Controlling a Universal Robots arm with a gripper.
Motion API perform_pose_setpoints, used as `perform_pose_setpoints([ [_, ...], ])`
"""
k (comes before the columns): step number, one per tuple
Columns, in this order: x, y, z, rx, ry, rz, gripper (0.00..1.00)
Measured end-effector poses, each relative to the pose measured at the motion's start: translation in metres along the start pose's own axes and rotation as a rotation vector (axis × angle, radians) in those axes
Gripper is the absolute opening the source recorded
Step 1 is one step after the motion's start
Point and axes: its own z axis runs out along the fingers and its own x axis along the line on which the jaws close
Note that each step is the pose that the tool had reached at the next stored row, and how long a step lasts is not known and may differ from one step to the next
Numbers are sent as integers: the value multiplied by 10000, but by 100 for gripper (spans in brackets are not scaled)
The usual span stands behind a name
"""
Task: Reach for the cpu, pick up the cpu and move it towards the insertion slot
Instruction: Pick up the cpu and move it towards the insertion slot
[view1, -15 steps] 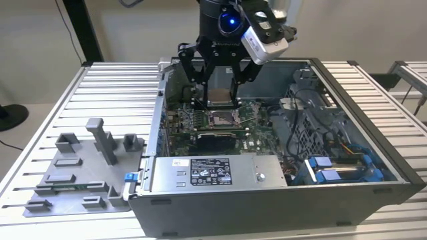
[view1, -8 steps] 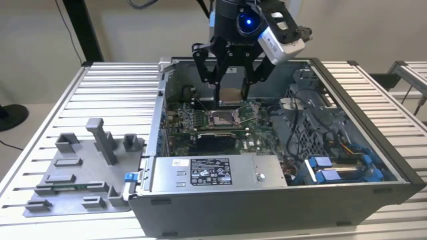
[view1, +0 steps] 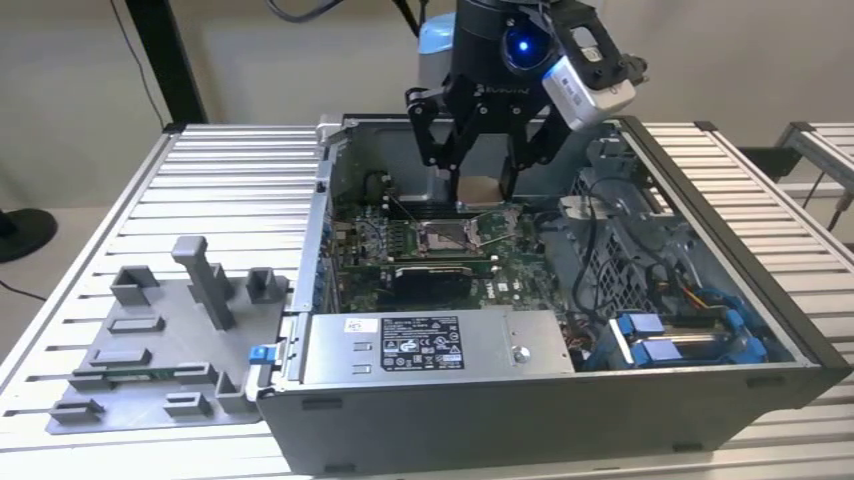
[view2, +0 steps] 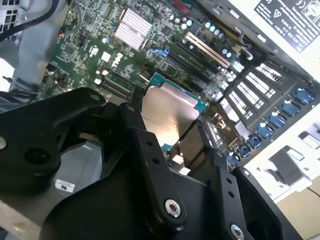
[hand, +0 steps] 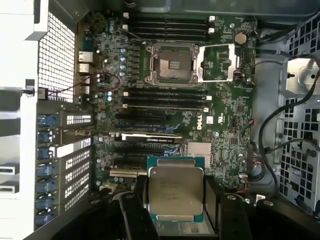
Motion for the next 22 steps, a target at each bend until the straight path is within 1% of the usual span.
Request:
perform_pose_setpoints([
  [4,-51,-1,5,0,0,1,0],
  [10,-55,0,6,-1,0,1,0],
  [12,-56,12,6,1,0,1,0],
  [14,-56,39,8,0,-1,0,0],
  [17,-57,96,10,1,0,0,0],
  [22,-60,233,18,0,0,0,0],
])
